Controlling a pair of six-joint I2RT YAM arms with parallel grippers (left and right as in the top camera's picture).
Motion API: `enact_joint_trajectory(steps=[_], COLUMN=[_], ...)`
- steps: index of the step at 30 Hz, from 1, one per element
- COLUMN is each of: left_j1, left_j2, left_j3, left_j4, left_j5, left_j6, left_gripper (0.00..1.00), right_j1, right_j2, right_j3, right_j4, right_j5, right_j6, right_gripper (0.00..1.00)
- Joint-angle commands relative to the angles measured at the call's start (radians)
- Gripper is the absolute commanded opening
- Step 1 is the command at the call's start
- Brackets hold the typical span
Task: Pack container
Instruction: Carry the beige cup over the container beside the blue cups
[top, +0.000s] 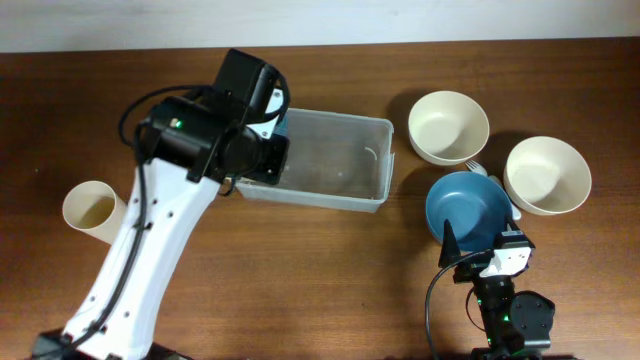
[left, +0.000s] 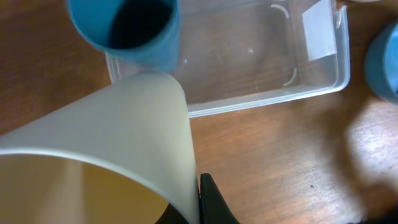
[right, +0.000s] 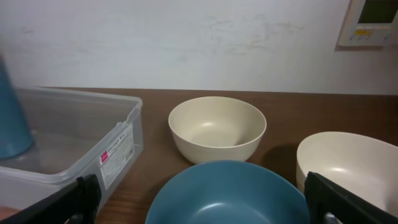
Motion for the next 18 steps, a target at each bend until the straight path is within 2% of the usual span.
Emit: enact_joint_trajectory(steps=[1,18], left_j1=[-0.001,-0.001], left_j2=[0.045,0.137], left_j3=[-0.012,-0.012], left_j4=[0.012,0.040], left_j5=[-0.007,-0.011], left_j6=[-0.009,-0.009], left_gripper=[0.01,0.02], right_j1=[0.005,0.005], right_j2=[-0.009,-0.009], right_j3=[-0.005,-0.005], right_j4=[-0.005,-0.005], right_j5=[0.005,0.005], right_j6=[0.004,0.004], right_gripper=[0.99,0.99])
